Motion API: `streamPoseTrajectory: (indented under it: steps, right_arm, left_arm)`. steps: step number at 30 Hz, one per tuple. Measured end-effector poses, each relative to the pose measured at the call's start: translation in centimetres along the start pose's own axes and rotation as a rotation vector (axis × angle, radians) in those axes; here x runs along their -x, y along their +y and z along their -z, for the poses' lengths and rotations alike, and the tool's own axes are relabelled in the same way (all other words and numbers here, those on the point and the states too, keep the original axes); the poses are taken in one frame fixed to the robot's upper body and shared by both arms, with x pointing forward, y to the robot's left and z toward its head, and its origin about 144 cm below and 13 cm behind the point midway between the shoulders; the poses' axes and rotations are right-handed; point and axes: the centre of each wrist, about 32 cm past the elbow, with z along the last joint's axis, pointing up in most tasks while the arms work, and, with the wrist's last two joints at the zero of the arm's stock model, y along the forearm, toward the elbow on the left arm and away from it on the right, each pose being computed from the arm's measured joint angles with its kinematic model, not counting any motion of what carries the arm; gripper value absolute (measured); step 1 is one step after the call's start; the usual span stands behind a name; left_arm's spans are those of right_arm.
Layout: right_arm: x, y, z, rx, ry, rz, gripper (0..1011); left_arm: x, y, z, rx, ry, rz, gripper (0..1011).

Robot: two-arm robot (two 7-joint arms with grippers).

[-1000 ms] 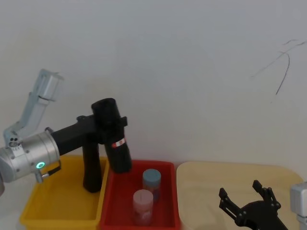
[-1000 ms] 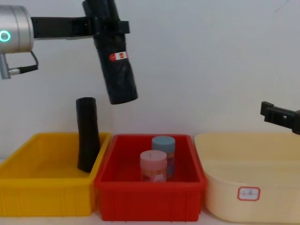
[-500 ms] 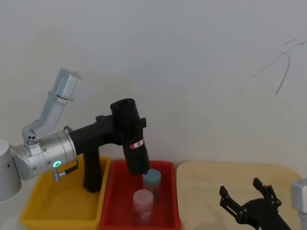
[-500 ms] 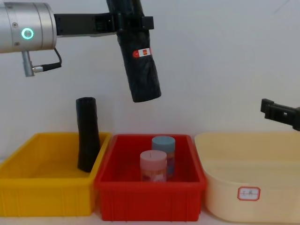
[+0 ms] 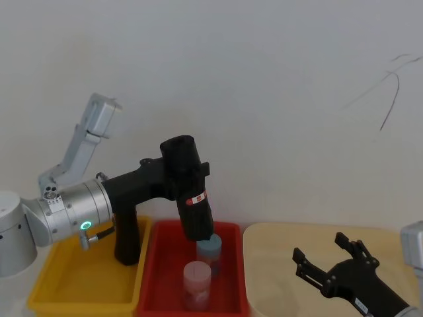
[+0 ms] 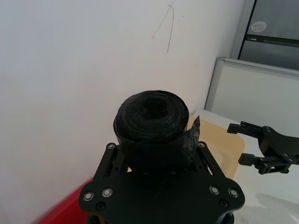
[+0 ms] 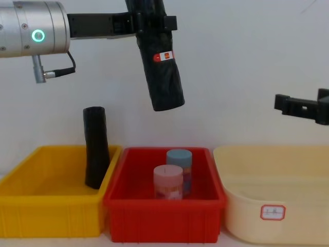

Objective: Pick up the garbage bag with the one hand and transfer it to the other hand.

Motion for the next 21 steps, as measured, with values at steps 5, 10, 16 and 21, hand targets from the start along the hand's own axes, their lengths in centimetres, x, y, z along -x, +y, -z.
streamPoseTrajectory:
  steps: [5,10,16,21]
  right_arm:
    - [-0.6,0.3,-1.2,0.018,0.005,-0.074,1001]
    - [-1.1,0.8,-2.1,0.035,0.011,-0.143,1000]
    - [-1.5,1.8,-3.5,0.055,0.008,-0.242,1000]
    - [-1.6,3.0,-4.3,0.074,-0.006,-0.315,1000]
  left_arm:
    - [0.0,-0.1,0.0,0.001,0.0,0.004,436]
    - [0.1,-0.2,0.0,0.001,0.0,0.007,436]
    - [0.1,-0.2,0.0,0.001,0.0,0.008,436]
    - [0.1,-0.3,0.0,0.001,0.0,0.009,436]
